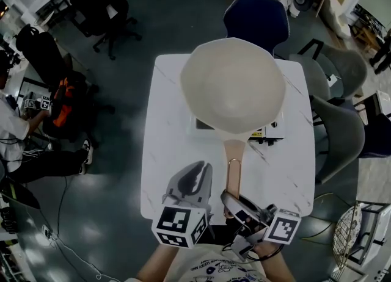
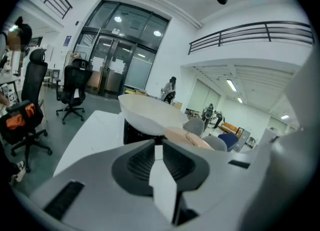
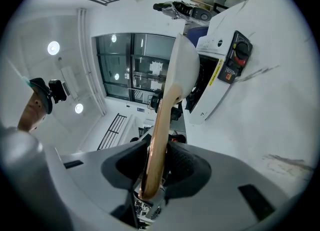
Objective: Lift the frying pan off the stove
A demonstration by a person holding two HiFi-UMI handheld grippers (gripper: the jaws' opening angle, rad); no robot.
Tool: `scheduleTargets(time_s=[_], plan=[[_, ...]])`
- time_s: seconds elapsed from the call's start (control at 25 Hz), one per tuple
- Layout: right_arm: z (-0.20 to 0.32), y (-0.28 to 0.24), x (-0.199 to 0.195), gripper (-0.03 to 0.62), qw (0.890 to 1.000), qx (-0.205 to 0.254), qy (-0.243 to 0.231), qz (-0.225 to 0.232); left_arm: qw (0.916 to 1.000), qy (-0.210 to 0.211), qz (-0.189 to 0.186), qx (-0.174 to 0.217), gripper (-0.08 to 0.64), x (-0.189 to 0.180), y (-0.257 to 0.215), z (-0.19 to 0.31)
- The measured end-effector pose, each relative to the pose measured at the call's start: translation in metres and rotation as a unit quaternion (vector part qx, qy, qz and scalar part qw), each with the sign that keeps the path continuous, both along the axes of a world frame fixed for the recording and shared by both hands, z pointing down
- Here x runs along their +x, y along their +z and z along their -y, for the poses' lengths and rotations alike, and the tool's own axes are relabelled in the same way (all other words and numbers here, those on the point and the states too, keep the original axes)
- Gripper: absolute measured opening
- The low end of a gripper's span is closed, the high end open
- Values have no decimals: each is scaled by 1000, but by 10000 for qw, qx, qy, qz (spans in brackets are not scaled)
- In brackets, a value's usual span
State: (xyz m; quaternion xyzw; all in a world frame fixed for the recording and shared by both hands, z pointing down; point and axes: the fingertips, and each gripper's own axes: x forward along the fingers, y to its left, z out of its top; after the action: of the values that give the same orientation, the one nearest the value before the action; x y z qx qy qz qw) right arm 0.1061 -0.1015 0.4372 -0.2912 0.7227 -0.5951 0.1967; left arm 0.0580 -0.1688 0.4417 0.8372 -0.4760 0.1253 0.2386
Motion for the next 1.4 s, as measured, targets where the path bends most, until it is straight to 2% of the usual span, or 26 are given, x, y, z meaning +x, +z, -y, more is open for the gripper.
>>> scheduleTargets(time_s=[0.16, 0.36, 0.44, 0.52, 0.6, 0.68, 0.84, 1.04, 1.4], plan=[[0, 0, 0, 129, 9999, -66, -26, 85, 9971, -14, -595, -471, 57, 3, 6, 3], [1, 2, -1, 127, 9999, -93, -67, 71, 9930, 100, -1030, -563, 57, 8, 2, 12], [1, 1, -2, 127, 9999, -79, -82, 83, 9881, 151, -1366, -698, 57, 11, 0, 16], [1, 0, -2, 127, 9999, -82, -104, 72, 9773, 208, -1858, -992, 57, 15, -2, 20], [0, 0, -1, 127, 9999, -98, -123, 25, 9607, 358, -2377, -1387, 57, 24, -4, 23], [1, 0, -1, 127, 9999, -98, -136, 17, 9475, 567, -2673, -1661, 59, 32, -6, 25], [2, 0, -2, 127, 9998, -110, -150, 29, 9398, 813, -2767, -1831, 147, 43, -6, 28], [1, 1, -1, 127, 9997, -122, -193, 22, 9338, 817, -2850, -2003, 153, 49, -2, 40], [2, 0, -3, 127, 9994, -151, -297, 27, 9077, 1026, -3230, -2474, 179, 65, 5, 54]])
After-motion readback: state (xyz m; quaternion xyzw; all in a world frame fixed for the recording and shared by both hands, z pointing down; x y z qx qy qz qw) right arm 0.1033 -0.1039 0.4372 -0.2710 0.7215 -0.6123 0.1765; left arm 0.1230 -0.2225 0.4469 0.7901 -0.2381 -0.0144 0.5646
